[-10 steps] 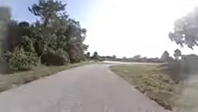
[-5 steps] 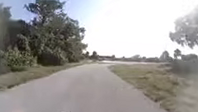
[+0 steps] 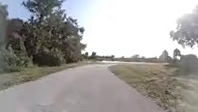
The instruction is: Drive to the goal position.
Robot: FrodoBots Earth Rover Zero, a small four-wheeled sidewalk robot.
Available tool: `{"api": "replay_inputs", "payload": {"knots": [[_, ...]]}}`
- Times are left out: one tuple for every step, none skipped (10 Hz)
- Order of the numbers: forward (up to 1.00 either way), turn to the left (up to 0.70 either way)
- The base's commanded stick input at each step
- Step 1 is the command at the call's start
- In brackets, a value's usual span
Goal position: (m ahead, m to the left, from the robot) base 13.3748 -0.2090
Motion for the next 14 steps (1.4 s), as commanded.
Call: {"api": "replay_inputs", "payload": {"knots": [[1.0,0.0],[1.0,0.0],[1.0,0.0],[1.0,0.0],[1.0,0.0],[1.0,0.01],[1.0,0.09],[1.0,0.24],[1.0,0.38],[1.0,0.13],[1.0,0.0],[1.0,0.0],[1.0,0.0],[1.0,0.0]]}}
